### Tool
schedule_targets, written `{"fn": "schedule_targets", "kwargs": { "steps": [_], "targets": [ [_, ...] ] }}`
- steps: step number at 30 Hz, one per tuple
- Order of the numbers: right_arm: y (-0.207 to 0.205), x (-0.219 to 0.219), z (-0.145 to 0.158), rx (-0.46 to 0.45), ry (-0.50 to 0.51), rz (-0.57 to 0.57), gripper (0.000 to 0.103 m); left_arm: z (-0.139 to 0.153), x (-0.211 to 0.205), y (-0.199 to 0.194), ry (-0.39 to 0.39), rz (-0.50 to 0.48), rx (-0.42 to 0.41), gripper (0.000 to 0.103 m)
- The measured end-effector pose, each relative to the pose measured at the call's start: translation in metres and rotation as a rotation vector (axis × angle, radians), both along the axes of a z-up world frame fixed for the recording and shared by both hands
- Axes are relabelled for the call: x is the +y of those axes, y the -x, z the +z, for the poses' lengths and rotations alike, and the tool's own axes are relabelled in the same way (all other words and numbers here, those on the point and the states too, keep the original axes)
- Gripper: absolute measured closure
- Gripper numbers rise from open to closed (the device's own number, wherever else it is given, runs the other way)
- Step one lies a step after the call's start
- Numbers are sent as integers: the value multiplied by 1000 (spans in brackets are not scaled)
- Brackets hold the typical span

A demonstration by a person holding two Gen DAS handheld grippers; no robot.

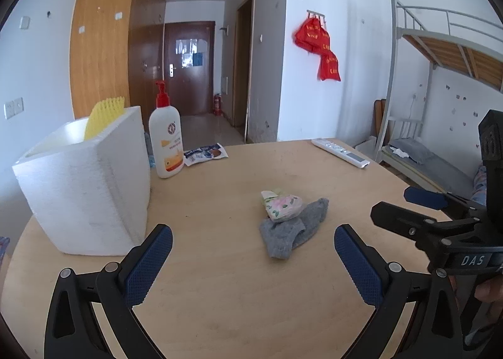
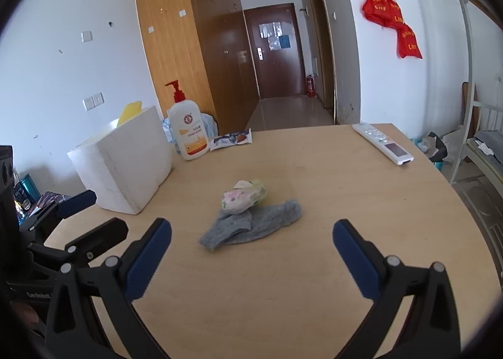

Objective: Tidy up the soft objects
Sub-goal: 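Move both open grippers toward the grey sock and pink packet, then close the left gripper on the pink floral tissue packet and lift it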

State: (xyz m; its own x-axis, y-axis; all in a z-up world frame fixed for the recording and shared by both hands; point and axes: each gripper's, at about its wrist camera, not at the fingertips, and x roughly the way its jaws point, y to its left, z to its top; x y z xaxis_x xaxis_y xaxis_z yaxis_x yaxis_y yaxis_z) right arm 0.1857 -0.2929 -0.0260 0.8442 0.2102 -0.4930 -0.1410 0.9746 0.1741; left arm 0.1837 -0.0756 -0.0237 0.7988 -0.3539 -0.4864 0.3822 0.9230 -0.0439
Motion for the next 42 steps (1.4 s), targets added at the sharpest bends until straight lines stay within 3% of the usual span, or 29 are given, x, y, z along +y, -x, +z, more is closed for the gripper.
{"fn": "schedule_targets", "kwargs": {
  "steps": [13, 26, 34, 42],
  "targets": [
    [-43, -7, -14, 83, 12, 39, 0, -6, 2, -51, 17, 40, 86, 0],
    [-69, -19, -37, 166, -10, 92, 0, -24, -38, -96, 23, -38, 179, 1],
    [-71, -26, -44, 205, -23, 109, 0, -42, -62, -128, 19, -70, 269, 13],
    [-72, -32, -48, 210, -69, 129, 0, -64, -73, -146, 33, -38, 364, 15]
  ]
}}
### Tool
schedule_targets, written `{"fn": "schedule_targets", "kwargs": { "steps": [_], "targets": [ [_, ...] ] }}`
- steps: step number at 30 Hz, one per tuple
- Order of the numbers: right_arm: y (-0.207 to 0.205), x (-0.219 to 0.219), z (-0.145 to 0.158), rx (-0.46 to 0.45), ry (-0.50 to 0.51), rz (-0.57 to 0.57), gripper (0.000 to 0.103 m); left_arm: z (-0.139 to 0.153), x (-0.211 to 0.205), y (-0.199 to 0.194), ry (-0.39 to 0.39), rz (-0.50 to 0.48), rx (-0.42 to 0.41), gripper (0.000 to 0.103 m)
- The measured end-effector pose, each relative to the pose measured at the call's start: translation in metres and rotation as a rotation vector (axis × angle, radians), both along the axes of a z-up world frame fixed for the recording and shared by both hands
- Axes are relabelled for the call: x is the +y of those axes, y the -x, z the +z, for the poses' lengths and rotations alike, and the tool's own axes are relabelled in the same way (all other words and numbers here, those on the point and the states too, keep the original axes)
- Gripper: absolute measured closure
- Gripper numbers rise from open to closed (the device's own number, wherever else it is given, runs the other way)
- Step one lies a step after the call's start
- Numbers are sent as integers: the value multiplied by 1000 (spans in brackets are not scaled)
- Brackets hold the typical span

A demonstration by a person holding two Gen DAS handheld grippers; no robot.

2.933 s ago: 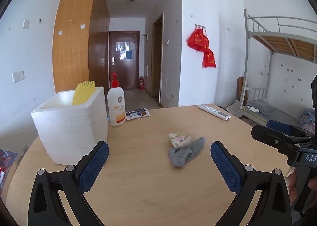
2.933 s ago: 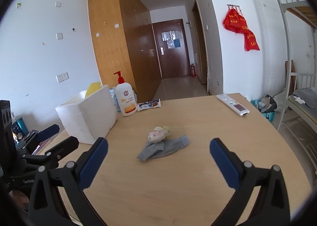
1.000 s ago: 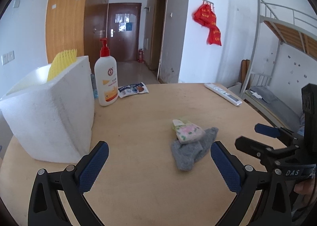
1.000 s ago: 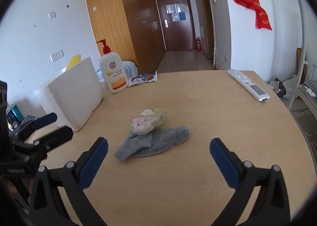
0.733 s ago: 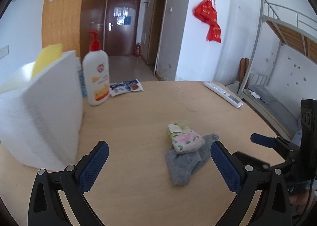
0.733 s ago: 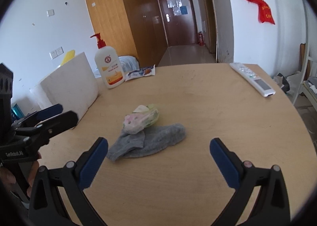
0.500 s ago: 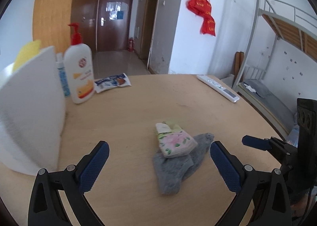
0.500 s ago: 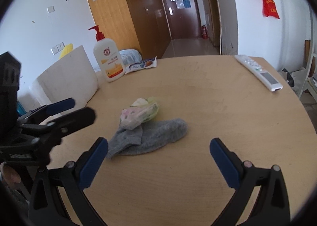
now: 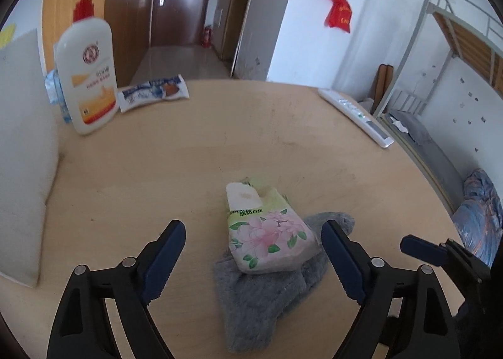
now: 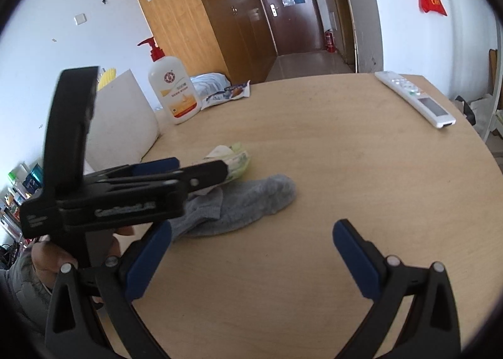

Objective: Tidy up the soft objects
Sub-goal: 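Close the left gripper on the pink floral tissue packet and lift it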

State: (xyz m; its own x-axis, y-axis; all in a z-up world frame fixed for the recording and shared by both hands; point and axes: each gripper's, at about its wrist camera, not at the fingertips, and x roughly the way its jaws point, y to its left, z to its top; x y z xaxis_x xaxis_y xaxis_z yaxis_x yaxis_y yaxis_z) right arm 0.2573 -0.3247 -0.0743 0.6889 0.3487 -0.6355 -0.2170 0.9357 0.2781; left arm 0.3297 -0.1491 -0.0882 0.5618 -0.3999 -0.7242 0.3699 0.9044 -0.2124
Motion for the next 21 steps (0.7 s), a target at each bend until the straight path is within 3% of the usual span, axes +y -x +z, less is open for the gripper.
{"fn": "schedule_targets", "kwargs": {
  "steps": [5, 12, 17, 19, 21],
  "targets": [
    [-3, -2, -4, 16, -23, 7, 0, -6, -8, -2, -13, -1, 12, 25],
    [-6, -2, -5, 23, -45, 24, 0, -11, -11, -4, 4, -9, 23, 55],
    [-7, 1, -7, 32, -45, 32, 0, -7, -8, -3, 3, 0, -16, 58],
    [-7, 0, -7, 33, -44, 30, 0, -4, -5, -2, 6, 3, -35, 67],
    [-7, 0, -7, 30, -46, 30, 0, -1, -2, 1, -13, 8, -65, 68]
  ]
}}
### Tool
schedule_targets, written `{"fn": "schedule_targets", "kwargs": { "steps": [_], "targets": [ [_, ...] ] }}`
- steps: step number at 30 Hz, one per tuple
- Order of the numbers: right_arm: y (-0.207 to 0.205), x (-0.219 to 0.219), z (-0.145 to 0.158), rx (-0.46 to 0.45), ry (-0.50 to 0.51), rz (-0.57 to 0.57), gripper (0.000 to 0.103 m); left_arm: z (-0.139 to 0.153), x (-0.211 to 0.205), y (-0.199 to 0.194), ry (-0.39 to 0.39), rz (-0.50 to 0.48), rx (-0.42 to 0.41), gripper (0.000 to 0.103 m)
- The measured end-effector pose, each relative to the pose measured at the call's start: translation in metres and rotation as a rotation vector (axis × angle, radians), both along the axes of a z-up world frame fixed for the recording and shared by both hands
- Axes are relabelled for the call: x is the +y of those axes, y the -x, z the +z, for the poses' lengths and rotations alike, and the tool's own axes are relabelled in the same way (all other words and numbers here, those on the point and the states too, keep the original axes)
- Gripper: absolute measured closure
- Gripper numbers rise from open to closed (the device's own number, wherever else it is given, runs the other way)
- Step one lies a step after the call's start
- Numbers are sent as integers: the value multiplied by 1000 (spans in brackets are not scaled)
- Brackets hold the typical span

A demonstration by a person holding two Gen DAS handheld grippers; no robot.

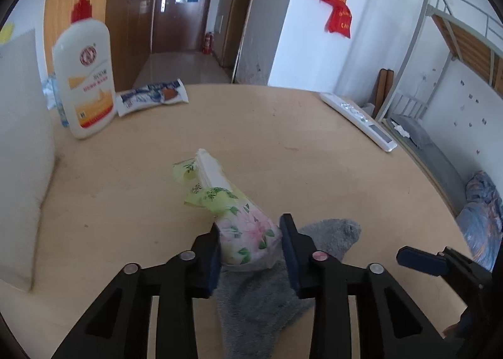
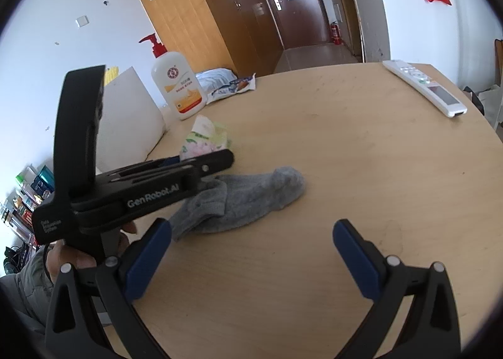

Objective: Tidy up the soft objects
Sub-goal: 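Close the left gripper on the pink floral tissue packet and lift it, then hold the packet in the left gripper while the right gripper moves over the grey sock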

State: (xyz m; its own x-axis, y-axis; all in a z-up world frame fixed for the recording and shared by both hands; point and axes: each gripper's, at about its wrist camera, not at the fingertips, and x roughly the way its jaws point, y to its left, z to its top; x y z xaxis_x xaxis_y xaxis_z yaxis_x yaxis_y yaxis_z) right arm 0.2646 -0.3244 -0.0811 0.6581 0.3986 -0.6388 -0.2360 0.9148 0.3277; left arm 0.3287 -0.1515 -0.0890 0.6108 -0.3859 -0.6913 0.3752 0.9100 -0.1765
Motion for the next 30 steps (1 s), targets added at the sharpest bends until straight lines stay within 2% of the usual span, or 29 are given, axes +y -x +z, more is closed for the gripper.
{"fn": "schedule_targets", "kwargs": {
  "steps": [6, 18, 30],
  "targets": [
    [-2, 0, -2, 11, 9, -5, 0, 7, 13, 4, -1, 38, -39, 77],
    [-5, 6, 0, 17, 26, -20, 0, 25, 26, 17, -57, 72, -142, 77],
    [-21, 37, 0, 23, 106, 36, 0, 32, 43, 20, -75, 86, -173, 77]
  ]
}}
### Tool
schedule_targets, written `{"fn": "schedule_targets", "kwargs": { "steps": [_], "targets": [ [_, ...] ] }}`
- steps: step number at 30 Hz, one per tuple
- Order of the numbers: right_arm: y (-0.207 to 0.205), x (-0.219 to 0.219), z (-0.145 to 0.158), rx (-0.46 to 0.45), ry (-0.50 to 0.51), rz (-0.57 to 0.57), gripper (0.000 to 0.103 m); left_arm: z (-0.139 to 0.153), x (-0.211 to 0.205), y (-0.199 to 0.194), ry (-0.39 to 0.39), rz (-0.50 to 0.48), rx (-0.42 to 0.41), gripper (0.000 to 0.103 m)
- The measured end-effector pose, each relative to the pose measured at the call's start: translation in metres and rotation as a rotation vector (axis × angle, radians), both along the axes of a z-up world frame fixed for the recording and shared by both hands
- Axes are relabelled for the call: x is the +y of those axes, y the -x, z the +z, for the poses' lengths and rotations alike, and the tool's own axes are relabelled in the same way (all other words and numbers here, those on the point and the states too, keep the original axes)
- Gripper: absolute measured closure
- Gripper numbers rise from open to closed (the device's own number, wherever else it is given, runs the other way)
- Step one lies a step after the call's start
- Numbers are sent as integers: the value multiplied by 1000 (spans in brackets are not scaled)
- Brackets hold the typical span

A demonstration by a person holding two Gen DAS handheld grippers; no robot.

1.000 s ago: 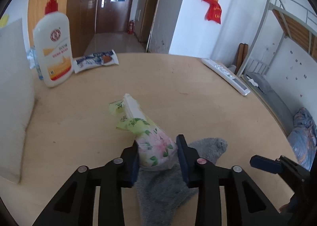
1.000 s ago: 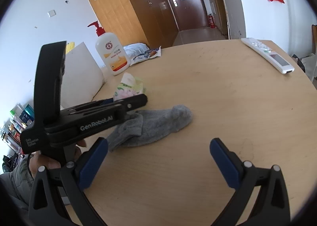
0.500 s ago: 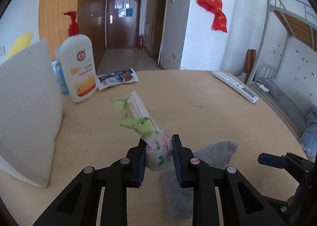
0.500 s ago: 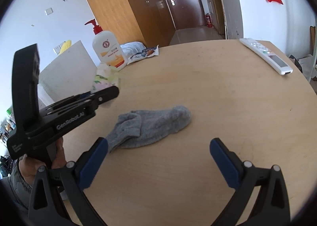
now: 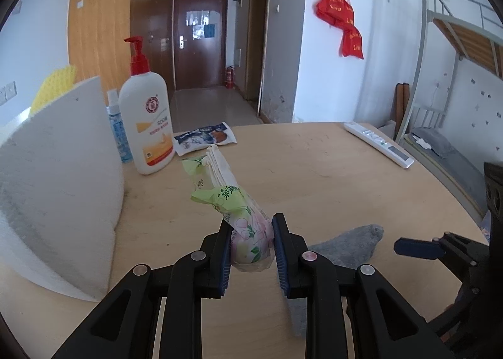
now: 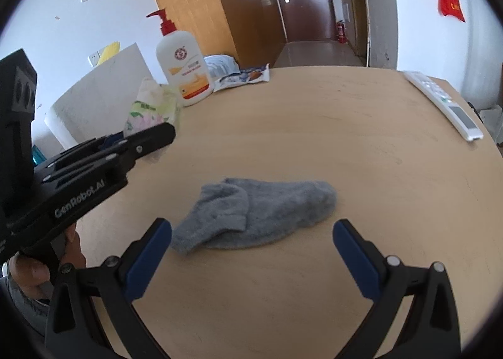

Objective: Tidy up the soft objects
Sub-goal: 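Hold the packet in the left gripper while the right gripper moves over the grey sock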

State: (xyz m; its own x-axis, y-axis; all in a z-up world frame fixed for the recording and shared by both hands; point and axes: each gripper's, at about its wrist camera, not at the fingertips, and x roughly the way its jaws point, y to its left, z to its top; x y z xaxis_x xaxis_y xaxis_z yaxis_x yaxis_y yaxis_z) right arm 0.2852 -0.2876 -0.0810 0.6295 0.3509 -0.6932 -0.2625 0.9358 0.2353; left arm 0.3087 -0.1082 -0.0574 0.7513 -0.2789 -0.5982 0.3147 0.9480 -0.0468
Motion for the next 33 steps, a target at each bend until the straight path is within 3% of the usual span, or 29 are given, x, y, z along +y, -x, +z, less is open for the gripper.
{"fn": "schedule_targets", "kwargs": {
  "steps": [18, 27, 29, 33],
  "targets": [
    [-23, 29, -13, 58, 135, 3, 2, 0, 21, 1, 24, 8, 22, 77],
    [-25, 35, -15, 59, 208, -3, 35, 3, 25, 6, 36, -2, 0, 77],
    [-25, 36, -14, 59, 200, 9, 60, 4, 25, 8, 35, -1, -10, 77],
    [-24, 35, -13, 60, 161, 11, 66, 6, 28, 13, 43, 1, -16, 77]
  ]
}}
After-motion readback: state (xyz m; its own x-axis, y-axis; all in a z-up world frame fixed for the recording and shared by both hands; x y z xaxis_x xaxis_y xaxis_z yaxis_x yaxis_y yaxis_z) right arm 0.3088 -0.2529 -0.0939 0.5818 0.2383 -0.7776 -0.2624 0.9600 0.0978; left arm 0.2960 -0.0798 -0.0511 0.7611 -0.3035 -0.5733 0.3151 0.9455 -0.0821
